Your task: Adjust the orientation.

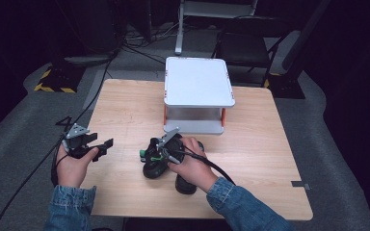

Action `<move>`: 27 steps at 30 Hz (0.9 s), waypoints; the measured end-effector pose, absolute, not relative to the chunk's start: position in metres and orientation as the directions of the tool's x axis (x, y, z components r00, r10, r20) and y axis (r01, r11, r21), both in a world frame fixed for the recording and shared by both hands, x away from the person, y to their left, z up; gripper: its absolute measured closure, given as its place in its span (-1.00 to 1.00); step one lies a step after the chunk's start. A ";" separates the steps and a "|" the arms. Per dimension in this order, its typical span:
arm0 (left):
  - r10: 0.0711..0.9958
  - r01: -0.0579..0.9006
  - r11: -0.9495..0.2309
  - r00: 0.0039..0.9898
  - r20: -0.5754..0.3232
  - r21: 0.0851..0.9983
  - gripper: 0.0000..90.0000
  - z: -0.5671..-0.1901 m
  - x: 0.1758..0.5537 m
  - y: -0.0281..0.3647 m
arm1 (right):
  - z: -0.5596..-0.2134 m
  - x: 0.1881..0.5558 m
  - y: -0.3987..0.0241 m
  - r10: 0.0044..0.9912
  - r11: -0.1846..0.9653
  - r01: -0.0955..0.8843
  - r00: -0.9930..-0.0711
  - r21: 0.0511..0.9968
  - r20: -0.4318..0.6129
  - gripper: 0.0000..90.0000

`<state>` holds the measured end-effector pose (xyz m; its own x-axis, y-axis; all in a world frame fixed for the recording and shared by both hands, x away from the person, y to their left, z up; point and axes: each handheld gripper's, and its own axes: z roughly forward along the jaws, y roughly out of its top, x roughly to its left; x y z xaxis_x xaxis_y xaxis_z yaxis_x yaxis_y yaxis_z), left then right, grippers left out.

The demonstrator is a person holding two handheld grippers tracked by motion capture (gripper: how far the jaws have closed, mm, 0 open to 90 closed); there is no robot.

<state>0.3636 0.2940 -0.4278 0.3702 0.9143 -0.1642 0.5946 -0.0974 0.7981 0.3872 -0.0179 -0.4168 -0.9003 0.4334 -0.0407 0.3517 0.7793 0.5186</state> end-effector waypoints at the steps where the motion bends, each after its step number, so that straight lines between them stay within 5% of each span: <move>1: 0.915 0.597 -0.093 0.367 -0.168 0.797 -0.33 -0.428 0.364 0.294 | -0.416 0.387 -0.021 0.434 0.770 0.352 -0.900 0.532 -0.033 0.52; 7: 0.914 0.597 -0.099 0.371 -0.165 0.796 -0.33 -0.428 0.365 0.292 | -0.399 0.392 -0.030 0.504 0.692 0.351 -0.860 0.630 -0.074 0.14; 14: 0.915 0.600 -0.098 0.369 -0.166 0.794 -0.33 -0.429 0.364 0.294 | -0.400 0.410 -0.014 0.573 0.636 0.383 -0.816 0.669 -0.078 -0.08; 20: 0.917 0.599 -0.089 0.361 -0.169 0.796 -0.33 -0.430 0.362 0.298 | -0.418 0.427 0.009 0.602 0.667 0.433 -0.792 0.607 -0.097 -0.04; 27: 0.918 0.602 -0.085 0.356 -0.172 0.794 -0.33 -0.432 0.362 0.300 | -0.422 0.429 0.015 0.605 0.654 0.465 -0.795 0.597 -0.043 0.35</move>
